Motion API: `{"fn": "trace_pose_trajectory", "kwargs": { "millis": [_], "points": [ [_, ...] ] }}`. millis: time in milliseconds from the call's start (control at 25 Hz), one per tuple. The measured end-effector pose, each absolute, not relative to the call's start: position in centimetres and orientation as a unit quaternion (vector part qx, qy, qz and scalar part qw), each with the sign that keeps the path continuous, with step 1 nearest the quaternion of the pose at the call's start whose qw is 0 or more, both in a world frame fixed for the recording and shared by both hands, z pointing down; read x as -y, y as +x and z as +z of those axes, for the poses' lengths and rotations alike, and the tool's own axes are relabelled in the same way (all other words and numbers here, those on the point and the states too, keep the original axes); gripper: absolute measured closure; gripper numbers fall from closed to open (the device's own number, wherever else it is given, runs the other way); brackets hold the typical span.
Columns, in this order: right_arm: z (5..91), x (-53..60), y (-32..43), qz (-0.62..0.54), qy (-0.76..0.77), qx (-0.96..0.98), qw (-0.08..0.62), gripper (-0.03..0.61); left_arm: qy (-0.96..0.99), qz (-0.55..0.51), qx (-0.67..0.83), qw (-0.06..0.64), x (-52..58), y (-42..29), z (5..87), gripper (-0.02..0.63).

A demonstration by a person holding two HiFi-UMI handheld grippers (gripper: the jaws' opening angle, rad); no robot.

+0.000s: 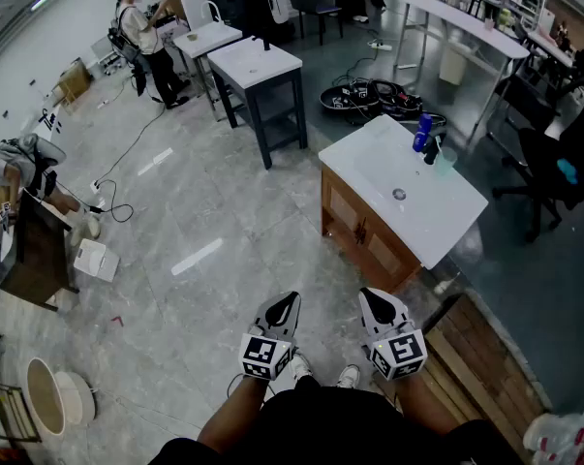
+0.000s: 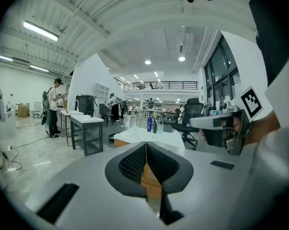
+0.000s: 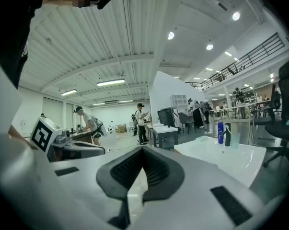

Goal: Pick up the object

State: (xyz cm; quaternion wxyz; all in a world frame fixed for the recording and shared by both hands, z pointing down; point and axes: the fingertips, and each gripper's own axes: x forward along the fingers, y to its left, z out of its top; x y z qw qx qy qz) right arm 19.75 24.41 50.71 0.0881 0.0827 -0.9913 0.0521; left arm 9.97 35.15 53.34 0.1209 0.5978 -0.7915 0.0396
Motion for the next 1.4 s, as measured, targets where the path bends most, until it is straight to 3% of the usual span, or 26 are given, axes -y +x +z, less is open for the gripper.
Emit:
{"fn": "trace_pose_trajectory", "kwargs": {
  "millis": [720, 1400],
  "points": [
    [48.5, -27.6, 14.9, 0.054, 0.078, 0.994, 0.05, 0.56, 0.613, 0.039, 0.781, 0.11, -37.7, 6.3, 52.7, 0.592],
    [49.8, -32.0, 9.7, 0.041, 0.032, 0.996, 0.079, 0.56, 0.617, 0.025, 0.778, 0.116, -38.8, 2.1, 53.4, 0.592]
  ]
}}
